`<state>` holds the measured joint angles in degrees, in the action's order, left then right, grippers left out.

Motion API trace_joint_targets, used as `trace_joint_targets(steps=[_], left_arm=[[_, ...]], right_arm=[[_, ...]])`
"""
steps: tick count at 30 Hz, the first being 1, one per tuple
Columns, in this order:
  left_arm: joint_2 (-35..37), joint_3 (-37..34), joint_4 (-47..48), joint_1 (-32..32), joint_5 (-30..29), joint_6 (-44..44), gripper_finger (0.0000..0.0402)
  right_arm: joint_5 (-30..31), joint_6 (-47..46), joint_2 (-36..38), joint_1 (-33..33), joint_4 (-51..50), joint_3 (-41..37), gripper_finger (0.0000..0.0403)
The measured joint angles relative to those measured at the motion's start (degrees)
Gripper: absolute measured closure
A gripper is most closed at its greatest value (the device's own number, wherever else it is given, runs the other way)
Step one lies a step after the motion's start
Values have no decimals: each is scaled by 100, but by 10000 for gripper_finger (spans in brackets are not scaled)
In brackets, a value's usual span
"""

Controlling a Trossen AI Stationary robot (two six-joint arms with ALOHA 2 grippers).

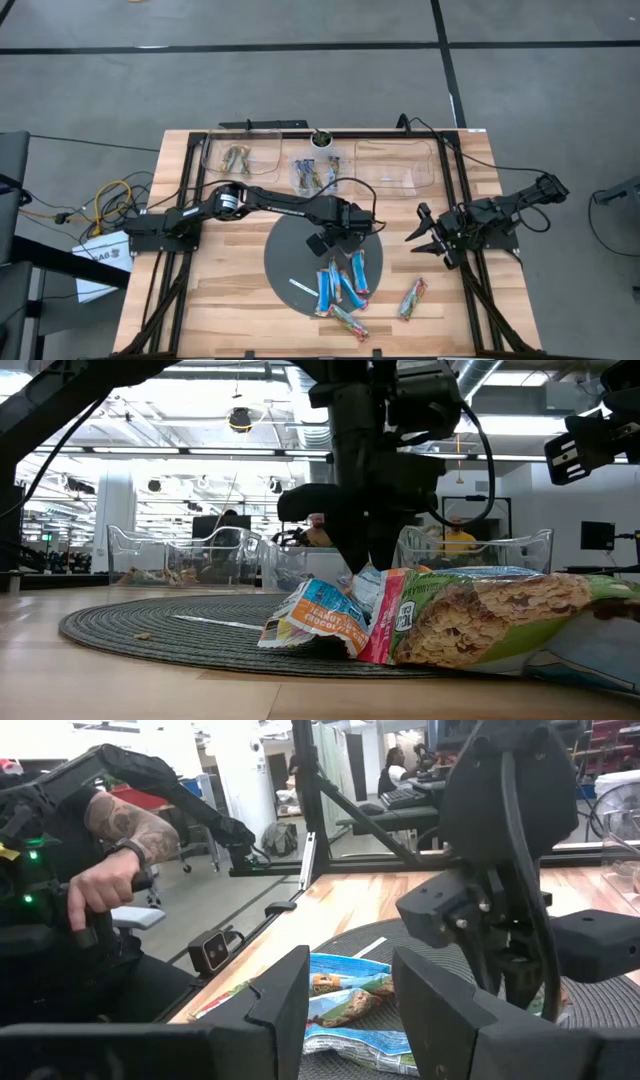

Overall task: Pick and place Granola Bars by type
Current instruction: Put the yellow granola bar into the left transparent bin

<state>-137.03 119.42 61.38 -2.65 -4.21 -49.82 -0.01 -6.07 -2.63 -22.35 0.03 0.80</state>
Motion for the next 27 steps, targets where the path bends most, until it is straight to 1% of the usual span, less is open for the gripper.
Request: trace_joint_targets(steps=[9,14,23,25,27], left_arm=[[0,-4,-4,74,78,48,278],[-209,-6,-146,100,84,66,278],[-236,-7,-200,102,31,-117,278],[-236,-4,-194,107,35,-78,283],[-238,-4,-183,107,37,-77,296]], right_arm=[[0,0,0,0,-2,0,266],[0,0,2,1,-2,0,264],[0,0,0,0,-4,0,266],[0,0,0,1,-4,0,265],[0,0,0,1,-4,0,264]])
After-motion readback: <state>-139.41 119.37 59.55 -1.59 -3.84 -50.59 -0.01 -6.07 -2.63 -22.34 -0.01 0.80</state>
